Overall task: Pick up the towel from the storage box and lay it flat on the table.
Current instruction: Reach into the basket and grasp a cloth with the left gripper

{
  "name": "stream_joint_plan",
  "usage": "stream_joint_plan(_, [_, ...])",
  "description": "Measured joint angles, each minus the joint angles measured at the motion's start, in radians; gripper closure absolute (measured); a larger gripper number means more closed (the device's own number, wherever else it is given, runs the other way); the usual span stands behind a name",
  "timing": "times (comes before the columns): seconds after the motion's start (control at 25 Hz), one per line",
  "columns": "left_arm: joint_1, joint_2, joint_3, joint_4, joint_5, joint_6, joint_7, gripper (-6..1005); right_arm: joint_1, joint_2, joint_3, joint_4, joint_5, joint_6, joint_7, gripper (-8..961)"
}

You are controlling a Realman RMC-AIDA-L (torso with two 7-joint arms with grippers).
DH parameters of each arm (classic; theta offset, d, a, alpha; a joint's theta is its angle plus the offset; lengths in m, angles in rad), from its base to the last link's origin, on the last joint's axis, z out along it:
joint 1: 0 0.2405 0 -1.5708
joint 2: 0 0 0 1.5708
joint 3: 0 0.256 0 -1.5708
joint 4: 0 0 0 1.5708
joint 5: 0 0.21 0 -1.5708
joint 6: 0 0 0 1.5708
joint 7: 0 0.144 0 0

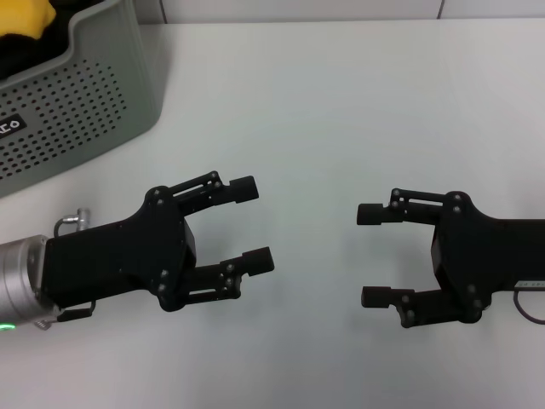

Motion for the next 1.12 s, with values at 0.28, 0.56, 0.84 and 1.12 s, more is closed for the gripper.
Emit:
stream_joint_plan(0.28, [-0.001,-0.001,0.0,0.0,0.0,0.0,-0.003,226,0.008,0.0,0.0,0.0,0.0,0.0,0.0,163])
stream_joint_plan(0.56, [0.003,-0.009,-0.092,0.001,-0.029,0.001,-0.006,239,0.007,-0.002,0.004,0.0,0.0,0.0,0.0,163])
stream_joint_plan(0.84, [0.008,-0.017,-0.33,0.123,-0.183,-0.064,-0.261,253,0.008,-0.001,0.003,0.014,0.0,-0.015,-0.001,163])
stream_joint_plan(1.12, [0.011,-0.032,-0.452,0.418,-0.233,-0.384,-0.577,251,0.017,0.002,-0.002,0.033,-0.013,-0.029,-0.015,163])
